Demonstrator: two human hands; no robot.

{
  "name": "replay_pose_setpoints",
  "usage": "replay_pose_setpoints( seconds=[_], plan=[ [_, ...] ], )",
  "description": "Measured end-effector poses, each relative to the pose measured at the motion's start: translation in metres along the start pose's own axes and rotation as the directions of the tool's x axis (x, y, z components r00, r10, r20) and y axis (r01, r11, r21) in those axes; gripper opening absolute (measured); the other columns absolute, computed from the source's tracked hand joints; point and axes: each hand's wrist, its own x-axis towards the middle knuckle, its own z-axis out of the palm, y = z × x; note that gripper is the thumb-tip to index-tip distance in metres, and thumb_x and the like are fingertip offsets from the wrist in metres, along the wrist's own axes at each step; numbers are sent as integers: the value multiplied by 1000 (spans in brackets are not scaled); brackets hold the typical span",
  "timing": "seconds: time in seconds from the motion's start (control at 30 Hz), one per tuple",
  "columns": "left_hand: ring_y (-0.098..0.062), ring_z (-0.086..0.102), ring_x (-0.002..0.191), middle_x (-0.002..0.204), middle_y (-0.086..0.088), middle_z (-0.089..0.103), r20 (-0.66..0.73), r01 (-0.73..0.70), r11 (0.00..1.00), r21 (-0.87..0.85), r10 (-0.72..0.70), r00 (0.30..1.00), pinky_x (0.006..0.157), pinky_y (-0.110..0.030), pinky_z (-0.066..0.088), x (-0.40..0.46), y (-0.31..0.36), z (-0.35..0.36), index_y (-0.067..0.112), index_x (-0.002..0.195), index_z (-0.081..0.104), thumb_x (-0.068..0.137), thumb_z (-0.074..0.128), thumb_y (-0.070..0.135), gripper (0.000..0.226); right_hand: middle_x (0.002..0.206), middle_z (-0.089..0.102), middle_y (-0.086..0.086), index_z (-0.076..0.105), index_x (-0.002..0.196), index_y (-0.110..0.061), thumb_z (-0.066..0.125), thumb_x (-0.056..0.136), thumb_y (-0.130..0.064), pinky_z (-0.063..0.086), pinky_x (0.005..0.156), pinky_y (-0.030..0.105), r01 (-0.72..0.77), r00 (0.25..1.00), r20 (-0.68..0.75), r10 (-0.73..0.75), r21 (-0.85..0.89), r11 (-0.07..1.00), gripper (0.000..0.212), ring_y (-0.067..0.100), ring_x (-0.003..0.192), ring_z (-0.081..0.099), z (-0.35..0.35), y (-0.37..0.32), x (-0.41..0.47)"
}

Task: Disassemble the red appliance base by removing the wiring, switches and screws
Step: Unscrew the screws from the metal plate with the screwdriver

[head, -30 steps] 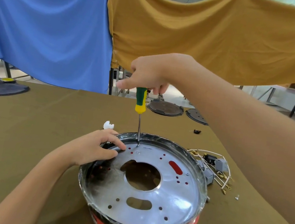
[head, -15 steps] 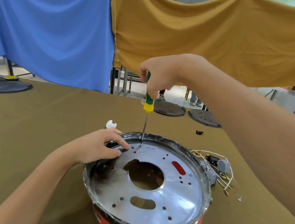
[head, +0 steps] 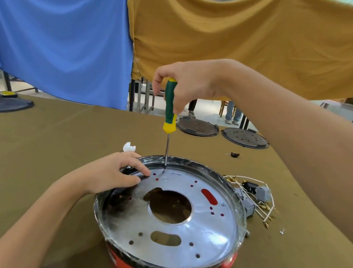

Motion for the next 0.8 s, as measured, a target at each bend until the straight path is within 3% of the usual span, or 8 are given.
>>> replay_pose_setpoints(
  seconds=[0.17,0.23,0.33,0.43,0.53,0.63,0.7,0.8],
  plan=[
    [-5,29,136,149,10,34,9,11,1000,14,-11,1000,111,-31,20,0,0,-1,48,105,68,94,62,28,23,85,67,6,57,92,-14,51,86,-74,54,57,31,-233,972,-95,213,-406,884,61,20,71,67,-4,-3,6],
    [-1,29,131,150,10,34,7,5,1000,3,-5,1000,109,-29,20,0,0,0,48,105,68,94,62,28,24,79,63,5,57,86,-10,50,93,-64,47,56,29,-212,977,-120,175,-505,836,55,19,62,60,-5,-2,8],
    [-3,28,136,148,10,35,0,-1,1000,-12,1,1000,113,-30,21,-1,0,0,48,103,68,93,63,25,25,94,58,4,61,100,-17,68,92,-20,50,57,22,-36,999,8,38,-182,983,11,16,71,56,-7,-1,6],
    [-7,27,141,138,15,37,-4,-11,1000,-6,11,1000,118,-35,20,0,-1,0,49,102,68,93,63,24,27,100,56,6,65,105,-16,64,79,11,57,69,24,38,994,97,-47,87,995,38,18,85,59,-6,-2,0],
    [-4,28,138,133,20,36,0,-16,1000,2,16,1000,117,-34,19,1,-2,0,48,104,69,94,63,26,25,104,61,3,63,110,-20,80,82,-18,62,78,34,-34,997,67,32,38,999,33,19,92,65,-4,-4,3],
    [-1,27,134,139,16,35,10,-1,1000,6,1,1000,115,-34,18,1,-1,0,48,105,68,94,62,27,24,90,69,5,62,97,-15,57,83,-74,60,64,32,-182,983,-26,182,-287,941,61,18,75,69,-6,-9,5],
    [-2,28,134,141,16,34,7,5,1000,3,-5,1000,114,-33,19,1,-1,-1,47,106,68,94,62,27,24,80,68,5,61,87,-11,42,90,-74,52,63,32,-191,981,-125,147,-493,849,66,21,67,63,-4,-10,9],
    [-4,26,139,145,12,36,1,-3,1000,2,3,1000,115,-32,18,0,0,0,46,106,68,94,62,25,25,89,60,5,61,90,-16,58,96,-36,45,63,29,-68,998,-30,61,-407,911,21,20,73,53,-5,-10,9]
  ],
)
